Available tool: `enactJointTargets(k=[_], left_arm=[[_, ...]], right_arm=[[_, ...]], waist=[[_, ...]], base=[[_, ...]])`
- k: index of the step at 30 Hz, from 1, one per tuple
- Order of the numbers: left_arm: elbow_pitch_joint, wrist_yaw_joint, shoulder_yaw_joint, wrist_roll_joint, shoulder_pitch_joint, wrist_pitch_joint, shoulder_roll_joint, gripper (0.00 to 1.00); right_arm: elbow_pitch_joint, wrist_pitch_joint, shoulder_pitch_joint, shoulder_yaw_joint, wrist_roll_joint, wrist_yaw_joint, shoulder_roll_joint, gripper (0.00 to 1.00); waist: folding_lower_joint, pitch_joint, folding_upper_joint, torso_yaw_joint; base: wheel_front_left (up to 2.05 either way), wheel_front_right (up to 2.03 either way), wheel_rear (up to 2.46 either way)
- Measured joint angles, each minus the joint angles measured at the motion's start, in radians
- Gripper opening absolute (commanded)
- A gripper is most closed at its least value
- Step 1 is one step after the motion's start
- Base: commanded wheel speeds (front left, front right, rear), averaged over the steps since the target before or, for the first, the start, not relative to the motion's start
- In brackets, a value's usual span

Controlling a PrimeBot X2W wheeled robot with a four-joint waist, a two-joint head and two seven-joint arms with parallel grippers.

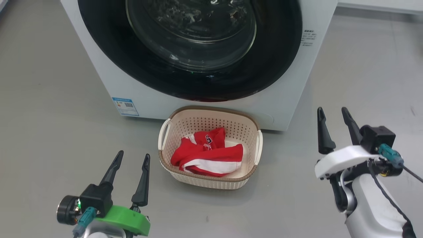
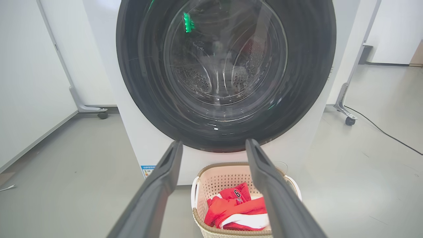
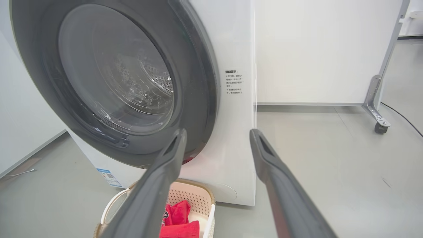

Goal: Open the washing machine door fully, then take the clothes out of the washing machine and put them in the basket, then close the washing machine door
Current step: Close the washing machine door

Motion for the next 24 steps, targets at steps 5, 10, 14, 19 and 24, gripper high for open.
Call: enactJointTargets(k=[5, 10, 14, 19, 24], left_arm=[[0.001, 0.008, 0.001, 0.0, 0.027, 0.0, 0.003, 1.0], [-0.006, 0.014, 0.009, 0.0, 0.048, 0.0, 0.011, 1.0], [-0.01, 0.016, 0.012, 0.0, 0.057, 0.0, 0.019, 1.0], [-0.015, 0.023, 0.013, 0.0, 0.064, 0.0, 0.021, 1.0], [-0.021, 0.026, 0.015, -0.001, 0.098, 0.004, 0.023, 1.0]], right_arm=[[-0.048, 0.0, 0.089, -0.008, -0.001, -0.025, 0.007, 1.0], [-0.091, 0.0, 0.166, 0.01, -0.015, -0.034, 0.011, 1.0], [-0.125, 0.0, 0.209, 0.016, -0.033, -0.043, 0.009, 1.0], [-0.169, 0.0, 0.263, 0.013, -0.034, -0.061, 0.012, 1.0], [-0.199, 0.0, 0.316, 0.016, -0.034, -0.065, 0.014, 1.0]], waist=[[0.0, -0.038, 0.0, -0.019], [0.0, -0.062, 0.0, -0.042], [0.0, -0.075, 0.0, -0.059], [0.0, -0.092, 0.0, -0.073], [0.0, -0.105, 0.0, -0.093]], base=[[0.0, 0.0, 0.0], [0.0, 0.0, 0.0], [0.0, 0.0, 0.0], [0.0, 0.0, 0.0], [0.0, 0.0, 0.0]])
